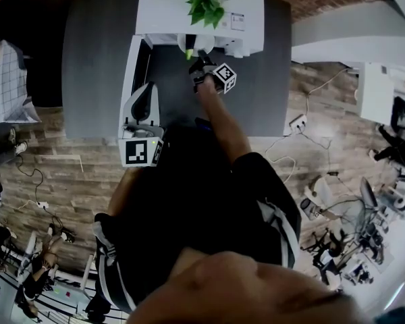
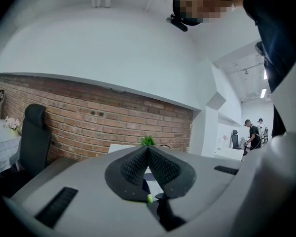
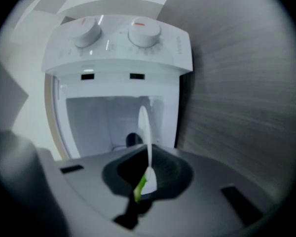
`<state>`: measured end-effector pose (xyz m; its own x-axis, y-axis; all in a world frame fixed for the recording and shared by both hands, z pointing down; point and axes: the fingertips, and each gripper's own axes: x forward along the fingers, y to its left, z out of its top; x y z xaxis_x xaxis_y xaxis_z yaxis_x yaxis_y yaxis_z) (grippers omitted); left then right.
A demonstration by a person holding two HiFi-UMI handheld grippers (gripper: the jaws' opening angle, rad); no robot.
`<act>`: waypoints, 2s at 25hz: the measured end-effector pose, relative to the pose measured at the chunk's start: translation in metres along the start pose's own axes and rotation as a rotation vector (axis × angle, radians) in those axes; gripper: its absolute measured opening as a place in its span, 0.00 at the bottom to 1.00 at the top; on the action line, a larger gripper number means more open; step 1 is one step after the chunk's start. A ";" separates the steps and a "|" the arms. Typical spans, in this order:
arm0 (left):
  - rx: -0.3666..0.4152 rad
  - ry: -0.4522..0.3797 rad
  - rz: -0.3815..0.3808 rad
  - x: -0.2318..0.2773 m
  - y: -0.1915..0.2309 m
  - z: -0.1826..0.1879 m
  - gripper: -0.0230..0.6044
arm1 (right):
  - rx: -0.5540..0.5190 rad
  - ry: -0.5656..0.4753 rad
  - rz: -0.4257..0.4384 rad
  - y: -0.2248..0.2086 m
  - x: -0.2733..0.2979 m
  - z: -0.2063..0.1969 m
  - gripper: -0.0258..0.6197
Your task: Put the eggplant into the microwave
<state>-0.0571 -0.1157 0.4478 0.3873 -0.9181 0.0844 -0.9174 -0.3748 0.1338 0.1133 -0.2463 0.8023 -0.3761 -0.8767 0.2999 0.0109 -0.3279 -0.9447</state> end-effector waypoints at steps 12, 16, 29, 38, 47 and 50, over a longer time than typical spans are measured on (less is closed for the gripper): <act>-0.018 -0.005 0.011 0.002 0.006 0.001 0.09 | -0.003 -0.012 -0.042 -0.008 0.012 0.001 0.10; -0.024 0.003 0.009 0.002 0.006 0.002 0.09 | -0.010 -0.010 -0.049 -0.007 0.017 0.003 0.10; -0.031 0.006 0.012 -0.001 0.008 0.001 0.09 | -0.011 -0.015 -0.032 -0.010 0.028 0.011 0.10; -0.032 0.016 0.019 -0.005 0.011 -0.005 0.09 | -0.008 -0.012 -0.041 -0.009 0.036 0.013 0.10; -0.042 0.006 0.013 -0.009 0.016 -0.002 0.09 | 0.006 -0.026 -0.022 -0.007 0.033 0.013 0.21; -0.047 0.002 0.002 -0.009 0.016 -0.001 0.09 | -0.011 -0.032 -0.033 -0.005 0.029 0.012 0.22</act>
<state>-0.0753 -0.1132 0.4504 0.3860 -0.9184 0.0867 -0.9128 -0.3667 0.1797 0.1135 -0.2738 0.8176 -0.3461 -0.8764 0.3349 -0.0109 -0.3532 -0.9355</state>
